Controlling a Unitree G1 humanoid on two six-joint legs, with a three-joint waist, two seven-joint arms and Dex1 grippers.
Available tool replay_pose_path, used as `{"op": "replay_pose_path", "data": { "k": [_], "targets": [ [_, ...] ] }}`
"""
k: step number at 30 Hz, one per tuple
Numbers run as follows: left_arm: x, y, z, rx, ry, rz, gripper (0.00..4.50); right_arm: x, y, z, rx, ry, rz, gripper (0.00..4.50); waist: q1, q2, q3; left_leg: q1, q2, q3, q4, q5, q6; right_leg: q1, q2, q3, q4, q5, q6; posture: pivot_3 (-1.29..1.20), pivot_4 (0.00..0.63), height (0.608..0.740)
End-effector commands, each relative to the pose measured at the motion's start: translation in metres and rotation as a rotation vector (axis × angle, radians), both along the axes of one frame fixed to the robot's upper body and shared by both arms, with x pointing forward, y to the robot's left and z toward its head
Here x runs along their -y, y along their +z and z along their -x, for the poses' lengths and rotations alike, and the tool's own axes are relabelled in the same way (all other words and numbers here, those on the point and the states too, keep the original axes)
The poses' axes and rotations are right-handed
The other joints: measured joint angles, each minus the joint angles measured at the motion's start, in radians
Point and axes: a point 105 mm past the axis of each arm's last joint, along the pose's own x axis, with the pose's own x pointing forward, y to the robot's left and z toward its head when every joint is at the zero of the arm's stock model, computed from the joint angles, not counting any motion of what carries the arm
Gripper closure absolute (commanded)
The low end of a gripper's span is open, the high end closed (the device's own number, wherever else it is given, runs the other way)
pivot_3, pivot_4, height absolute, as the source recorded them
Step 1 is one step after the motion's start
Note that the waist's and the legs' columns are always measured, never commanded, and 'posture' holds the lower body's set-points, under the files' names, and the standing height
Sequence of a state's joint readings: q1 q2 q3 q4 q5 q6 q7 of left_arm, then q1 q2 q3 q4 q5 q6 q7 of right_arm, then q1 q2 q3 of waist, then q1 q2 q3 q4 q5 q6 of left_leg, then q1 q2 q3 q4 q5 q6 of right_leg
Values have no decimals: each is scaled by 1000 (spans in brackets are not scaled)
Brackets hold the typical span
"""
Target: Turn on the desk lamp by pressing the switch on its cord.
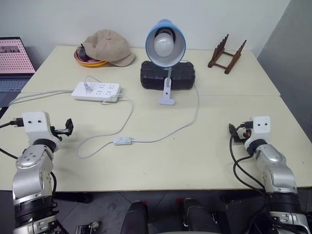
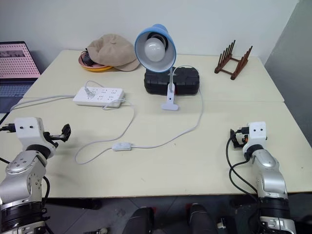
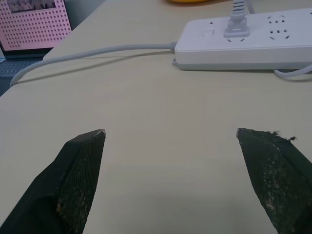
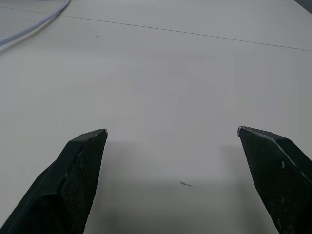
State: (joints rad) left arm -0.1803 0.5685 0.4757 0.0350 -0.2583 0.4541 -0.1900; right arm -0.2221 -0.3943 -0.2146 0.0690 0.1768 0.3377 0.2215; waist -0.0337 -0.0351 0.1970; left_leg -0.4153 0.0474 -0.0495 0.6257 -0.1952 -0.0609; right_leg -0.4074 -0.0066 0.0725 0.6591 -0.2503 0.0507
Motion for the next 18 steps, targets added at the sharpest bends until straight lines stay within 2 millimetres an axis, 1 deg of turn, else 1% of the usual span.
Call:
{"op": "replay_pose_path", "data": {
  "k": [1,7,10,11,13,15,16,18],
  "targets": [
    [-5,17,5,46,16,-29,0,4,17,-5,60,4,21,10,0,0,0,0,0,0,0,0,0,0,0,0,0,0,0,0,150,740],
    [-2,27,0,53,-43,-41,0,5,27,-6,84,13,35,10,-1,0,0,0,0,0,0,0,0,0,0,0,0,0,0,0,150,740],
    [2,33,-5,3,-157,-65,0,8,32,-7,84,33,54,10,-1,0,0,0,0,0,0,0,0,0,0,0,0,0,0,0,150,740],
    [6,36,-6,-12,-208,-67,0,5,35,-8,85,60,52,10,-2,0,0,0,0,0,0,0,0,-1,0,0,0,0,0,0,150,740],
    [23,47,-8,-43,-381,-54,0,-11,42,-9,79,170,44,10,-2,0,0,0,0,0,-1,0,0,-1,0,0,0,0,-1,0,150,740],
    [41,52,-5,-101,-550,-64,0,-27,46,-6,48,303,27,10,-2,1,0,0,0,1,-1,0,0,-1,0,0,0,0,-1,0,150,740],
    [50,52,-4,-154,-629,-85,0,-39,46,-2,14,402,22,10,-3,1,1,0,0,1,-1,0,0,-1,0,0,0,0,-1,0,150,740],
    [68,50,-1,-269,-792,-113,0,-64,49,13,-67,633,5,10,-4,1,1,-1,0,1,-1,0,0,-2,0,0,0,-1,-1,0,150,740]
  ]
}}
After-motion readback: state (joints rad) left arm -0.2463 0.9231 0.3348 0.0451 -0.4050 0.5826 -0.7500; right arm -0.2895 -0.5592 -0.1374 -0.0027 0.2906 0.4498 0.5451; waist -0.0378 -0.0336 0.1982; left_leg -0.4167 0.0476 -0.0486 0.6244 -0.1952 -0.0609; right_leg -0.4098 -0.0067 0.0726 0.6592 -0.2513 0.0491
